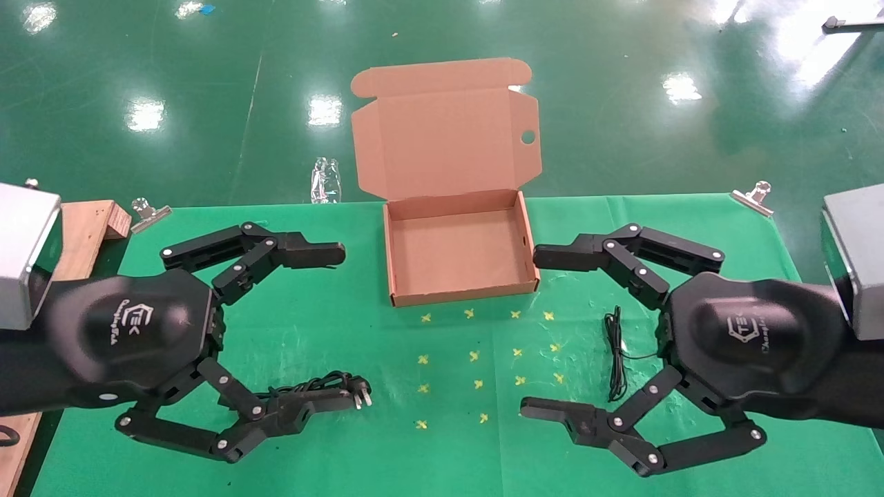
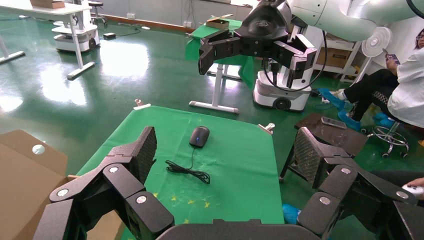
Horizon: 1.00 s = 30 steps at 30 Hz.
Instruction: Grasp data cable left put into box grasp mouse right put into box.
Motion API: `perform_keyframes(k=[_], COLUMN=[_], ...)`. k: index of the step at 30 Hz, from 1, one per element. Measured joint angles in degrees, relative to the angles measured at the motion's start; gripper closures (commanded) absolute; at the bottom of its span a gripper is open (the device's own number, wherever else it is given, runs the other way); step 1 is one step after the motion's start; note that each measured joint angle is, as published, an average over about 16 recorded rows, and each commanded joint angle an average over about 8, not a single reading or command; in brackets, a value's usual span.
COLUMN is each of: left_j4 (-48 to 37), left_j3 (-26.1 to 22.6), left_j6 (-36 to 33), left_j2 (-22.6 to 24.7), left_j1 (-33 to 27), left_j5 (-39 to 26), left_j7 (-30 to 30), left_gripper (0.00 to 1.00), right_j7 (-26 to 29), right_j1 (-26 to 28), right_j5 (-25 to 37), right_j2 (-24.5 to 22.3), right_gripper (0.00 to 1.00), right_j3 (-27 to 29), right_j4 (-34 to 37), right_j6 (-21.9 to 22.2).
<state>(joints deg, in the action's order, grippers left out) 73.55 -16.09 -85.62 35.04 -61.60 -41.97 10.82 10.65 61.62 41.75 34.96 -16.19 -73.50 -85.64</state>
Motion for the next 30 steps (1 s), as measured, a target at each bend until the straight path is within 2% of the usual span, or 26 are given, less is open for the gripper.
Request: perform_keyframes(k=[30], left_j4=[0.1], left_j3=[0.0], left_j6=[0.0], left_j2=[0.0], left_j1=[0.0], left_j5=[-0.1], left_j7=[-0.1], left_gripper=[0.0], right_j7=[0.0], right_j1=[0.0], right_j5=[0.1], right_j2=[0.0], right_gripper=[0.0], right_j3=[0.0], right_j4=[0.0], right_j6=[0.0])
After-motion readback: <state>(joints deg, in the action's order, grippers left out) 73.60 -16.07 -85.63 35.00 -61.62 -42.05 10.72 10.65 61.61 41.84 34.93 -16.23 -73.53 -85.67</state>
